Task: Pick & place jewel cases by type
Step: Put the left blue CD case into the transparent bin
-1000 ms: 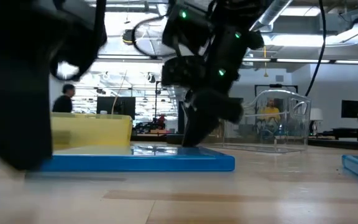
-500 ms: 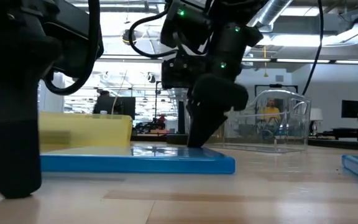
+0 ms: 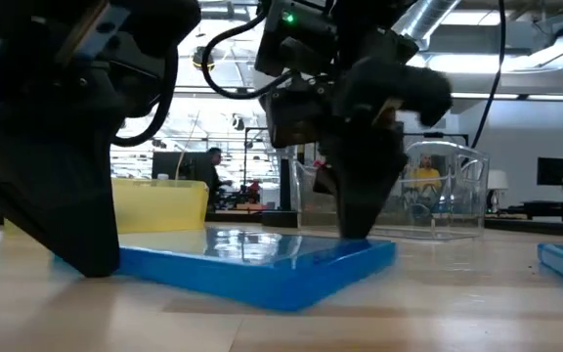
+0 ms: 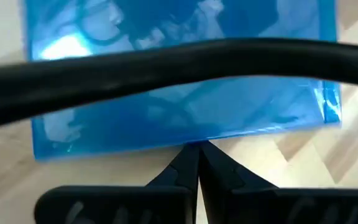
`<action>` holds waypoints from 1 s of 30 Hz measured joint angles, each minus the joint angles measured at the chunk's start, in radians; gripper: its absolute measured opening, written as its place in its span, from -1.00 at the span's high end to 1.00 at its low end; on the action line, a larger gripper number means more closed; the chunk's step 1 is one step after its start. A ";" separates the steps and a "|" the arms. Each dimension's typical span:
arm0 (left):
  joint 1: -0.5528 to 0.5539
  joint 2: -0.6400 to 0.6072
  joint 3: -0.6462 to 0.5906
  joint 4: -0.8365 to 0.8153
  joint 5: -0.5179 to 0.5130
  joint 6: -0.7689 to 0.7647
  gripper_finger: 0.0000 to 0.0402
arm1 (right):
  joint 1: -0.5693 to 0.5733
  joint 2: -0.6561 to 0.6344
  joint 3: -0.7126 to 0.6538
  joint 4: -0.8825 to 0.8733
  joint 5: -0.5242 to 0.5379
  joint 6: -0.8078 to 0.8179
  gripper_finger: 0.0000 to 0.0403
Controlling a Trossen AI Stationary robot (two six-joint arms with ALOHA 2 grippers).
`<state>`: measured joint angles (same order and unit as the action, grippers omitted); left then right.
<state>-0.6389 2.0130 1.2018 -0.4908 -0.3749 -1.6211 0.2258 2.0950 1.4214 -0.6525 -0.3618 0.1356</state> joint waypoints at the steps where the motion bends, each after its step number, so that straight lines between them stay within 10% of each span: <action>1: 0.002 0.000 0.000 -0.012 -0.004 0.001 0.99 | 0.004 0.002 -0.002 -0.005 -0.032 0.001 0.96; 7: 0.005 -0.001 0.000 -0.082 -0.062 0.009 0.99 | 0.039 0.002 0.003 0.061 -0.152 0.016 0.96; 30: 0.009 -0.049 -0.006 -0.154 -0.026 0.077 0.99 | 0.097 -0.039 0.093 -0.394 0.050 -0.050 0.96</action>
<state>-0.6296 1.9639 1.1954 -0.6449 -0.4011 -1.5445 0.3232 2.0561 1.5143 -1.0463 -0.3119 0.0855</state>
